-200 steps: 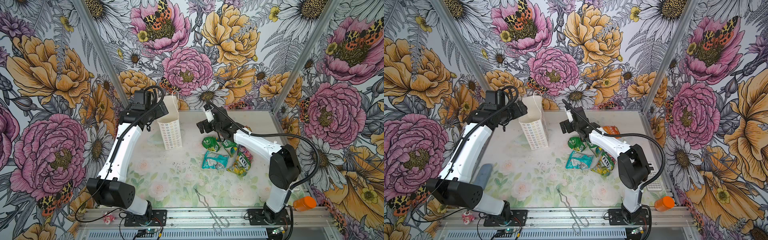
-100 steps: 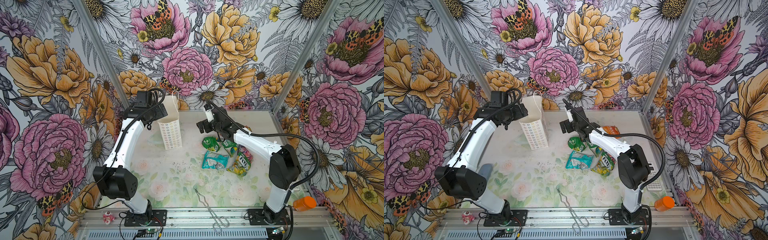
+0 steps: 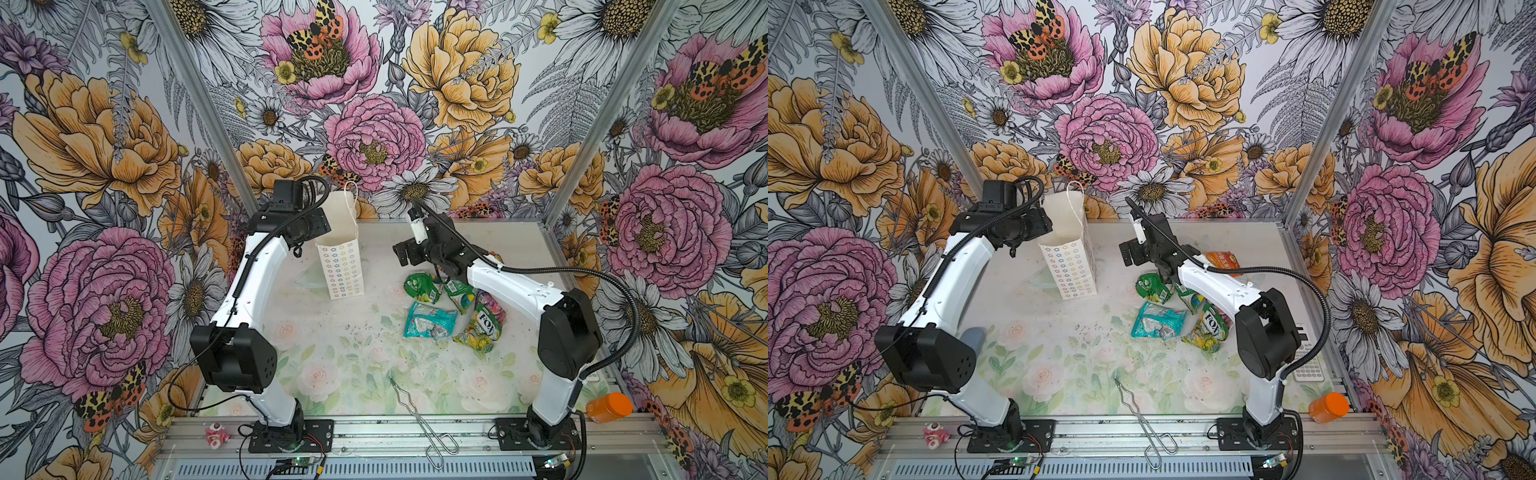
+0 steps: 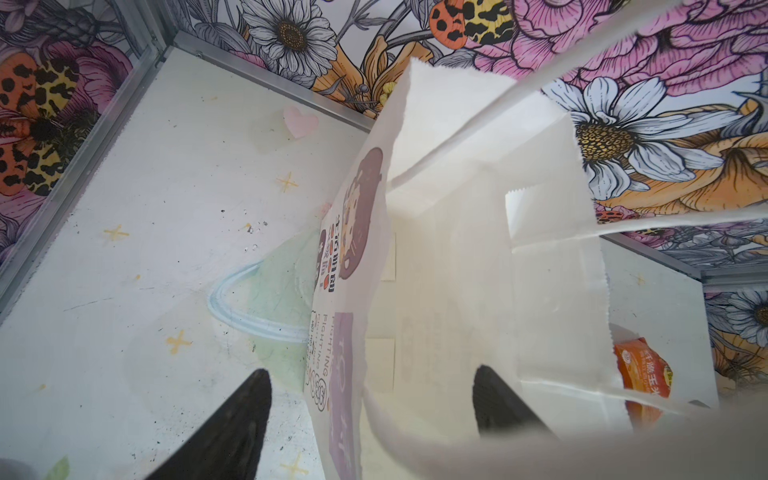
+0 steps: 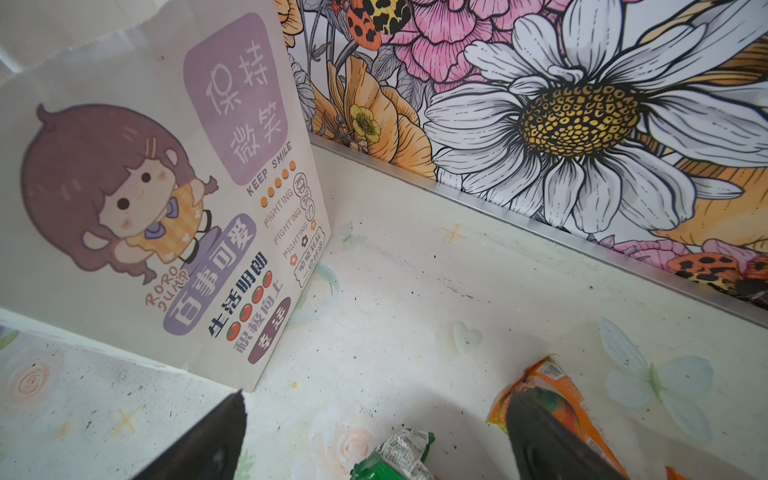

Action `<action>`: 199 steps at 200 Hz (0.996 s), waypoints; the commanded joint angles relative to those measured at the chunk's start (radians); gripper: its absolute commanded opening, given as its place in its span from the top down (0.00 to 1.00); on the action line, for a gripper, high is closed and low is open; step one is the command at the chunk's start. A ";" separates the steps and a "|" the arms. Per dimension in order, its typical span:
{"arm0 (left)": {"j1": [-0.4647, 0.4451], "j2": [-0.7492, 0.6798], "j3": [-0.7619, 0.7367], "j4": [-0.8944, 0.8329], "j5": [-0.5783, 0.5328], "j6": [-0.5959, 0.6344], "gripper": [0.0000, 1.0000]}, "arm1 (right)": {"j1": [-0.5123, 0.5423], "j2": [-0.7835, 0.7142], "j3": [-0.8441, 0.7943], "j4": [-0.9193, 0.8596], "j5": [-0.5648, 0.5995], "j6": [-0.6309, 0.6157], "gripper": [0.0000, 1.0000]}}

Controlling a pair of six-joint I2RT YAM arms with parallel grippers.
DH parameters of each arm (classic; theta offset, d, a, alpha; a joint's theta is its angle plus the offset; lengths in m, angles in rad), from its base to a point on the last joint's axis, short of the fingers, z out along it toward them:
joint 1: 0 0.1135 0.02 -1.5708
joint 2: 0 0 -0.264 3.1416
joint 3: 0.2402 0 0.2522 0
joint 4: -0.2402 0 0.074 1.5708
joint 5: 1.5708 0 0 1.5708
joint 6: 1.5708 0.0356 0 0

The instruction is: Place the snacks into the paper bag

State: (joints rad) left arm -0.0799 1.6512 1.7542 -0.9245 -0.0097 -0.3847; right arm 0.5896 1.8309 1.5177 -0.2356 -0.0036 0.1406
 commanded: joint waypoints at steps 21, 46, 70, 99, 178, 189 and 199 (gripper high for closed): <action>0.005 0.025 0.025 0.001 0.004 0.023 0.32 | 0.004 -0.005 0.031 0.008 0.005 0.013 0.01; 0.002 0.028 0.019 0.001 -0.015 0.027 0.35 | 0.004 -0.005 0.032 0.008 0.004 0.016 0.02; -0.003 0.028 0.013 0.001 -0.042 0.030 0.36 | 0.006 -0.005 0.030 0.008 0.007 0.013 0.02; -0.004 0.032 0.008 0.001 -0.052 0.029 0.42 | 0.007 -0.003 0.030 0.008 0.006 0.016 0.02; -0.012 0.041 -0.004 0.002 -0.073 0.030 0.56 | 0.010 -0.004 0.029 0.008 0.008 0.014 0.02; -0.011 0.041 -0.004 0.002 -0.076 0.030 0.56 | 0.010 -0.004 0.029 0.008 0.008 0.013 0.02; -0.012 0.041 -0.005 0.002 -0.076 0.031 0.58 | 0.010 -0.005 0.029 0.009 0.008 0.014 0.02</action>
State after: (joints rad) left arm -0.0841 1.6775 1.7576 -0.9245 -0.0547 -0.3626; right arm 0.5922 1.8309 1.5177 -0.2356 -0.0032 0.1410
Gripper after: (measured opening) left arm 0.432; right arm 0.979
